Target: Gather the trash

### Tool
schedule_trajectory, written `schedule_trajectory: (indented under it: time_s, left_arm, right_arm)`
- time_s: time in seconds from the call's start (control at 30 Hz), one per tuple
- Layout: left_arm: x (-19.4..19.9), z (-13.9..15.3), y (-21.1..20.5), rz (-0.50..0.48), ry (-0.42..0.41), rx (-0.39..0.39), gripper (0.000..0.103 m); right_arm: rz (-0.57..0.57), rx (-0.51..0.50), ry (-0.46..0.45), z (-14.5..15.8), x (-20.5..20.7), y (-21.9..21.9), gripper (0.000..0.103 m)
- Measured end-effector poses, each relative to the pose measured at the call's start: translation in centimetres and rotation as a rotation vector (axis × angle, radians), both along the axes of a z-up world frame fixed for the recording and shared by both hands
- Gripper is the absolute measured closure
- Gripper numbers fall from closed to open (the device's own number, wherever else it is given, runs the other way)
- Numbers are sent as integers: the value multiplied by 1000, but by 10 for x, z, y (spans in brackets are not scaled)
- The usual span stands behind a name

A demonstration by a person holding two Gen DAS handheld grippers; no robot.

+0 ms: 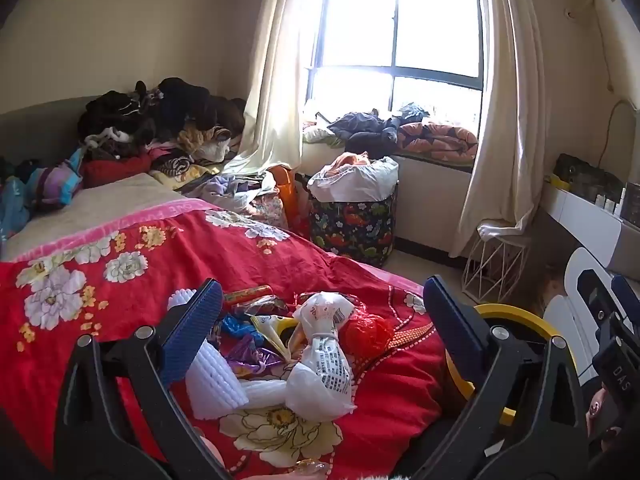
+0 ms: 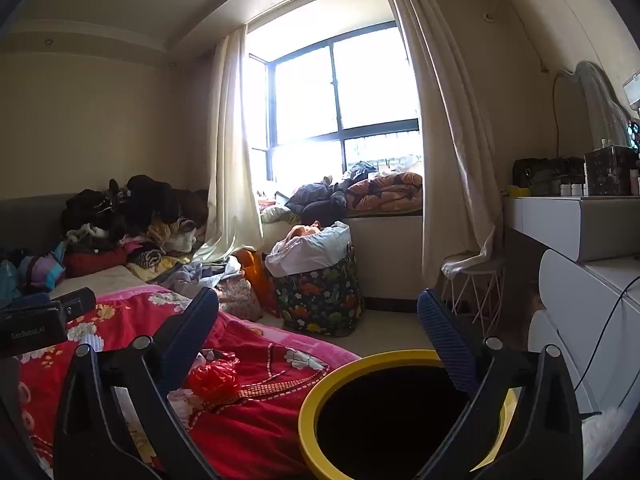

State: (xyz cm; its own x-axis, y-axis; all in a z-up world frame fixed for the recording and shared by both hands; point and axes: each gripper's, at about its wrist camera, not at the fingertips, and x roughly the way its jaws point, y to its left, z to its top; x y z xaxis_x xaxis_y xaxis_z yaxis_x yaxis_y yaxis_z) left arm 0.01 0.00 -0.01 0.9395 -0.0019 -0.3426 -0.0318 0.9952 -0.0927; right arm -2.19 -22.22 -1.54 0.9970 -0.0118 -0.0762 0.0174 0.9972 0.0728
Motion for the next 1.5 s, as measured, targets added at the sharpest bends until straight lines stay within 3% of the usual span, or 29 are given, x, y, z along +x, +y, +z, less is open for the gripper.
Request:
schedule_trajectory:
  time_s: [1.5]
  left_arm:
    - [-3, 0, -7, -13, -21, 1, 11]
  right_arm:
    - [-11, -24, 14, -5, 3, 3, 6]
